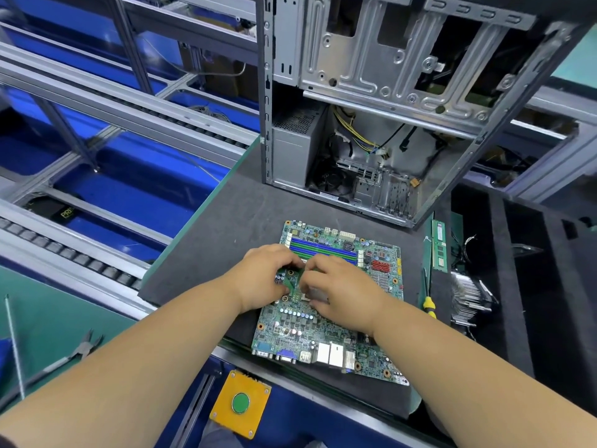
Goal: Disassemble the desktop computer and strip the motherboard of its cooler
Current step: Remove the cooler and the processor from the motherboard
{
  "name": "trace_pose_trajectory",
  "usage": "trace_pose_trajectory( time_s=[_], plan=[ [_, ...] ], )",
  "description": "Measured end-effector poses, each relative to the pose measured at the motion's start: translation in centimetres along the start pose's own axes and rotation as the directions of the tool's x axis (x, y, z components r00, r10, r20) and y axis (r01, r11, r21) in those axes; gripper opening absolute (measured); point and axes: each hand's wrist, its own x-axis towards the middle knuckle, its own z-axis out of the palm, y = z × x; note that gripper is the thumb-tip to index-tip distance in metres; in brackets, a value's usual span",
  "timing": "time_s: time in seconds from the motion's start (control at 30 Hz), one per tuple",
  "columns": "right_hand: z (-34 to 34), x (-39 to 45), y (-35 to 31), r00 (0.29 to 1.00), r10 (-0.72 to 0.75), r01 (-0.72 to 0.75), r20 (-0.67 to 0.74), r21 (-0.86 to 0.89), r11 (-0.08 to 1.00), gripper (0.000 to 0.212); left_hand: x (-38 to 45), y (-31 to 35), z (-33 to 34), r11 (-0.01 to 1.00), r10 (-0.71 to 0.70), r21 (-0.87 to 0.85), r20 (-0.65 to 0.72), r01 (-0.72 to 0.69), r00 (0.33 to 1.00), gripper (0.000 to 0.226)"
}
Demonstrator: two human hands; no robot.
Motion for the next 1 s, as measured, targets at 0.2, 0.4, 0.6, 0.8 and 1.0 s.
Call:
trace_pose_trajectory(
  time_s=[0.2,0.4,0.6,0.8,1.0],
  plan=[
    [-0.3,0.3,-0.3,0.993,0.119,-0.119,0.002,0.071,0.99,0.032,0.1,0.6,0.2,0.988,-0.066,-0.148,-0.126,0.047,0.99,0.037],
    [-0.5,0.5,-0.8,0.988,0.156,-0.155,-0.001,0.054,0.986,0.022,0.5,0.7,0.4,0.982,-0.105,-0.166,-0.106,0.086,0.989,0.03],
    [-1.1,0.8,-0.9,0.984,0.18,-0.179,0.015,0.204,0.962,0.022,0.9,1.1,0.2,0.966,-0.142,-0.232,-0.117,0.112,0.983,0.029],
    [-4.9,0.4,0.8,0.952,0.257,-0.207,-0.168,0.268,0.941,0.023,1.9,2.4,-0.4,0.961,-0.12,-0.267,-0.157,0.075,0.98,0.03],
    [-8.4,-5.9,7.7,0.795,0.551,-0.457,-0.253,0.347,0.819,0.033,3.4,5.0,-0.1,0.957,-0.072,-0.289,-0.145,0.028,0.987,0.027]
  ],
)
